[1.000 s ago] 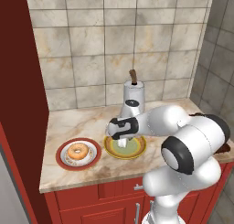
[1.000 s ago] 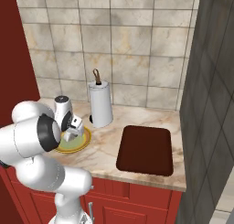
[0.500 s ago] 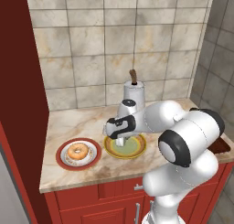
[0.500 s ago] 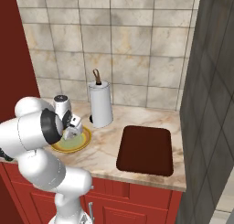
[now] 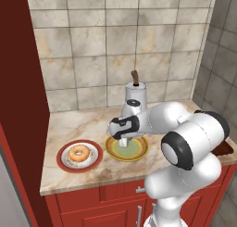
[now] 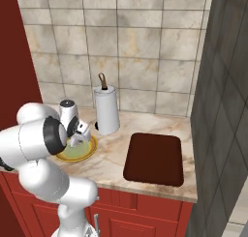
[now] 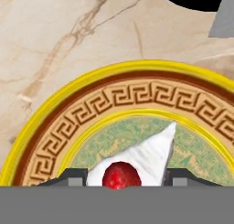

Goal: Move the dessert items from the plates to the tray.

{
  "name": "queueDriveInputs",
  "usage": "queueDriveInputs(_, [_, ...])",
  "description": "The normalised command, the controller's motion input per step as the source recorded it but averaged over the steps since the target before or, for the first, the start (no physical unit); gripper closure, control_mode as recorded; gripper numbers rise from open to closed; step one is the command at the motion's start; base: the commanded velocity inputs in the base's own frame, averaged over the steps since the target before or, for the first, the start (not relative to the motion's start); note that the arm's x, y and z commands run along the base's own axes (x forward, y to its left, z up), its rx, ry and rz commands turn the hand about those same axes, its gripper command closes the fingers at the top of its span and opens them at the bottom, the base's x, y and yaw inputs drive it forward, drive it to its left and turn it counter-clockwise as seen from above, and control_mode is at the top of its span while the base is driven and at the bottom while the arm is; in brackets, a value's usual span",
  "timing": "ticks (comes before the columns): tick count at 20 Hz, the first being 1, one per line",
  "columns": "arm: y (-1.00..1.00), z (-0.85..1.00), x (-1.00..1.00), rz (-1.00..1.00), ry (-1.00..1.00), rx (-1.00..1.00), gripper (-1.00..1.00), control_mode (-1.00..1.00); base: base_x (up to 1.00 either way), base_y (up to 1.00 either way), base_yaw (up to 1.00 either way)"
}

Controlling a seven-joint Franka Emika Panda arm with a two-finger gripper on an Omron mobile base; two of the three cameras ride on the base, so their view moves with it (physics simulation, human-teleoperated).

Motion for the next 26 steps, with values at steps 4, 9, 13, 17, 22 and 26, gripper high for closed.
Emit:
queueDriveInputs(4, [-0.66, 0.20, -0.14, 0.01, 0.00, 0.04, 1.00, -1.00, 0.00, 0.00, 0.00])
queueDriveInputs(9, [-0.87, 0.27, -0.35, 0.01, 0.00, 0.07, 1.00, -1.00, 0.00, 0.00, 0.00])
queueDriveInputs(13, [-0.87, 0.30, -0.34, 0.00, 0.00, 0.08, 1.00, -1.00, 0.00, 0.00, 0.00])
queueDriveInputs(17, [-0.93, 0.23, -0.38, 0.01, 0.00, 0.06, 1.00, -1.00, 0.00, 0.00, 0.00])
queueDriveInputs(22, [-0.85, 0.04, -0.38, 0.00, 0.00, 0.00, 1.00, -1.00, 0.00, 0.00, 0.00])
queueDriveInputs(26, [-0.76, 0.00, -0.33, 0.00, 0.00, 0.00, 1.00, -1.00, 0.00, 0.00, 0.00])
